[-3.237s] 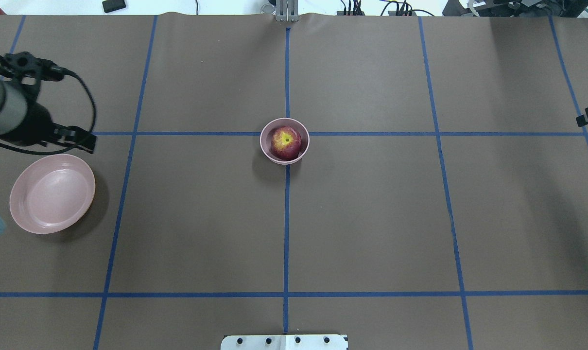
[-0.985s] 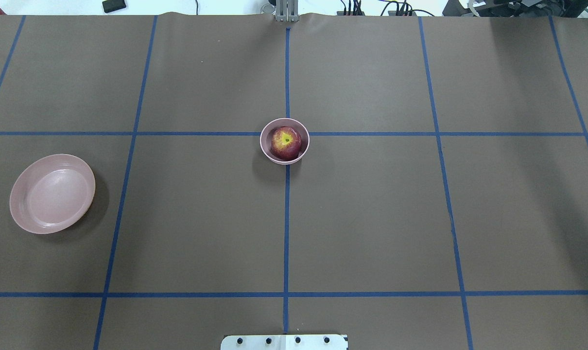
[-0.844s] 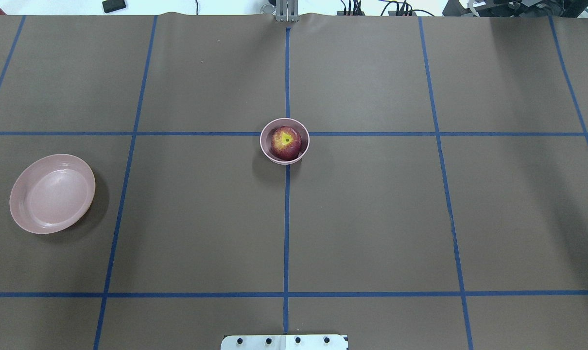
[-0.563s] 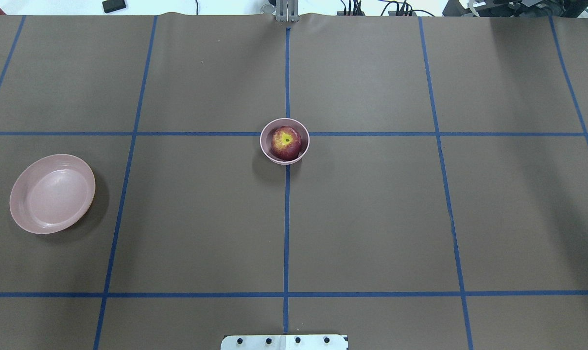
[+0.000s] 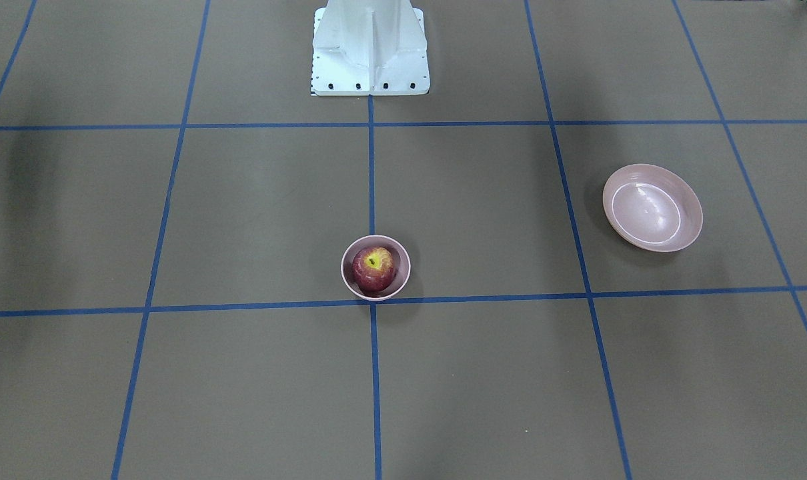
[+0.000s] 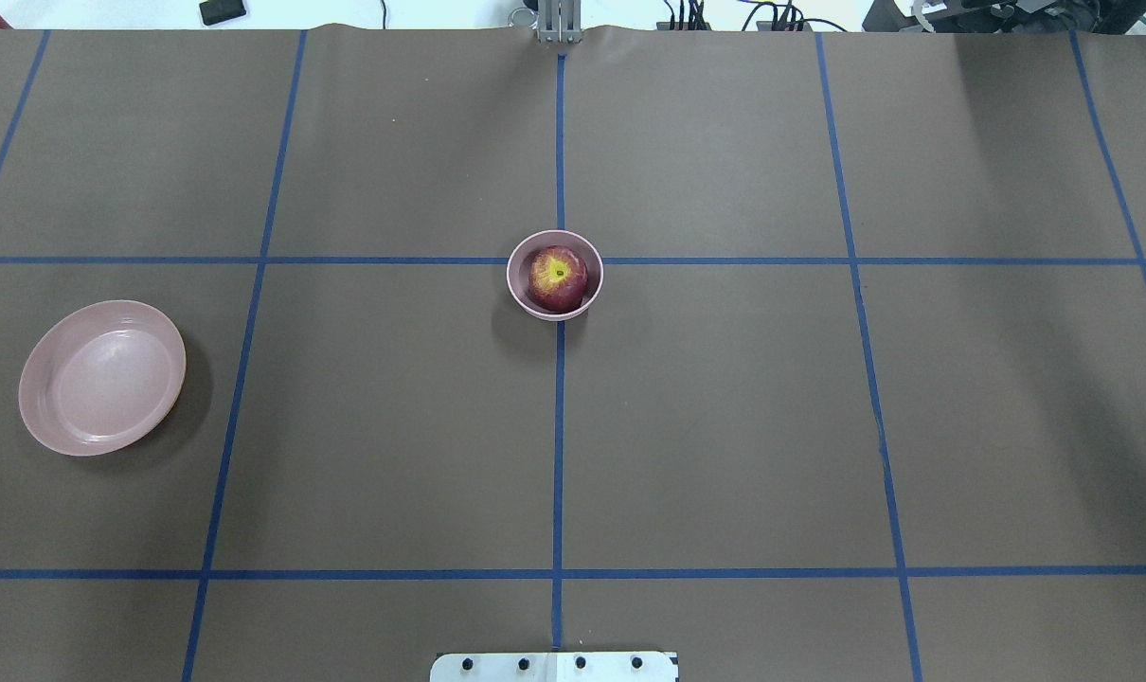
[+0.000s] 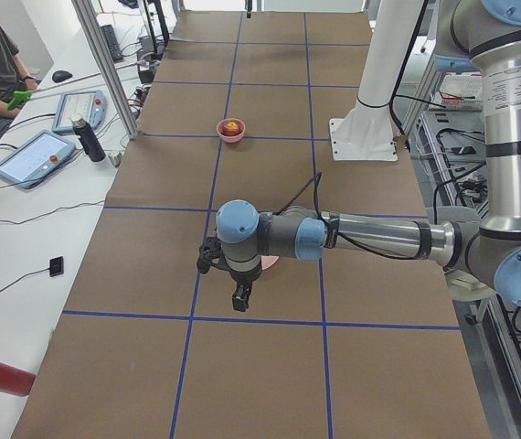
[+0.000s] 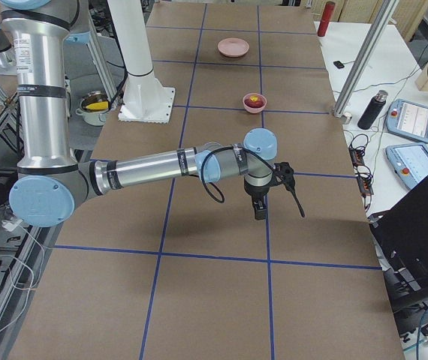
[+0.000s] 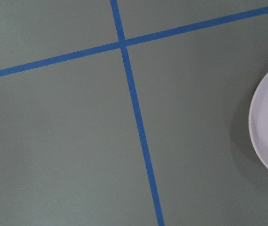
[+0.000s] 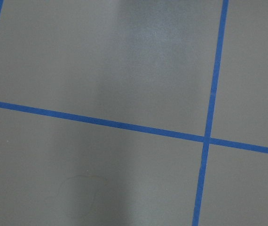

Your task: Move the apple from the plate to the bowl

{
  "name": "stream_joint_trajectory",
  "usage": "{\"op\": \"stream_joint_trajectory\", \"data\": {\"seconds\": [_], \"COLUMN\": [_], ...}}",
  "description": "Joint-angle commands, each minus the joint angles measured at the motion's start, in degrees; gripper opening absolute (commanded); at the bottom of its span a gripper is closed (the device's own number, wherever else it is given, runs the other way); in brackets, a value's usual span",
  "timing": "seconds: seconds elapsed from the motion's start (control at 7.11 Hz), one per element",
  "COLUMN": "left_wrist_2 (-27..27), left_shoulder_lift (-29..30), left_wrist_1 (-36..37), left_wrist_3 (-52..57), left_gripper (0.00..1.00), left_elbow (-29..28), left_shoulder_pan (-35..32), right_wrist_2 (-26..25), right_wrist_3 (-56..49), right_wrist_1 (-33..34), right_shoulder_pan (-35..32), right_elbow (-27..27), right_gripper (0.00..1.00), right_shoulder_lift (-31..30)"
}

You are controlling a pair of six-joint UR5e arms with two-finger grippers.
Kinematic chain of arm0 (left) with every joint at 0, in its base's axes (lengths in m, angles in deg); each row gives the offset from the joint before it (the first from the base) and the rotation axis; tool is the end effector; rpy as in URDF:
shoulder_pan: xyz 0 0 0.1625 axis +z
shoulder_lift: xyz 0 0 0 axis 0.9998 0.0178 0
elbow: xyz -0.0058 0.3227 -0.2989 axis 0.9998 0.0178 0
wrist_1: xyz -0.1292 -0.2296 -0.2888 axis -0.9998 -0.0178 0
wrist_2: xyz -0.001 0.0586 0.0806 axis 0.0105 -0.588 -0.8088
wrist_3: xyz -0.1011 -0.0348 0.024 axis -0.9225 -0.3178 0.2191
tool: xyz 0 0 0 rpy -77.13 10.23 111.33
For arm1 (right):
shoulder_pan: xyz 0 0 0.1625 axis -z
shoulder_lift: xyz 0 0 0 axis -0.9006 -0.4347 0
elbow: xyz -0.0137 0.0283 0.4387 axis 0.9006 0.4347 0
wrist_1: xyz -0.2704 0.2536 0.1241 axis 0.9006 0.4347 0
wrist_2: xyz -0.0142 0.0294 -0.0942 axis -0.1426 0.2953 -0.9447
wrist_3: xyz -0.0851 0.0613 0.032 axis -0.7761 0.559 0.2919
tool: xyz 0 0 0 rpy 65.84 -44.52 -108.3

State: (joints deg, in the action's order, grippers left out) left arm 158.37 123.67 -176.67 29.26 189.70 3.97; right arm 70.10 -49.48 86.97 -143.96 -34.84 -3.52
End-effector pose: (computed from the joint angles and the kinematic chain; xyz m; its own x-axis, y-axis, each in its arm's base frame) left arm -0.0187 -0.4040 0.6320 0.6693 0.2093 -0.7129 -0.1543 0.9777 0.1421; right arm -0.0283 -0.4844 0.5797 0.7033 -0.1943 0.6838 0.0911 0.9786 0.1844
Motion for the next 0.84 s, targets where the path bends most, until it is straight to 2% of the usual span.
{"op": "stream_joint_trajectory", "data": {"seconds": [0.0, 0.28, 0.7], "left_wrist_2": [0.4, 0.4, 0.4], "left_shoulder_lift": [-0.1, 0.5, 0.2], "left_wrist_1": [0.0, 0.0, 0.0], "left_wrist_3": [-0.3, -0.1, -0.2], "left_gripper": [0.98, 0.98, 0.98], "left_elbow": [2.7, 2.9, 4.4], "left_shoulder_pan": [-0.1, 0.0, 0.1], "right_wrist_2": [-0.4, -0.2, 0.3], "right_wrist_3": [-0.1, -0.3, -0.3], "right_wrist_1": [0.0, -0.2, -0.2], "right_shoulder_pan": [0.2, -0.4, -0.7], "right_elbow": [0.4, -0.8, -1.3], "right_gripper": [1.0, 1.0, 1.0], "right_shoulder_lift": [-0.4, -3.6, -3.7]}}
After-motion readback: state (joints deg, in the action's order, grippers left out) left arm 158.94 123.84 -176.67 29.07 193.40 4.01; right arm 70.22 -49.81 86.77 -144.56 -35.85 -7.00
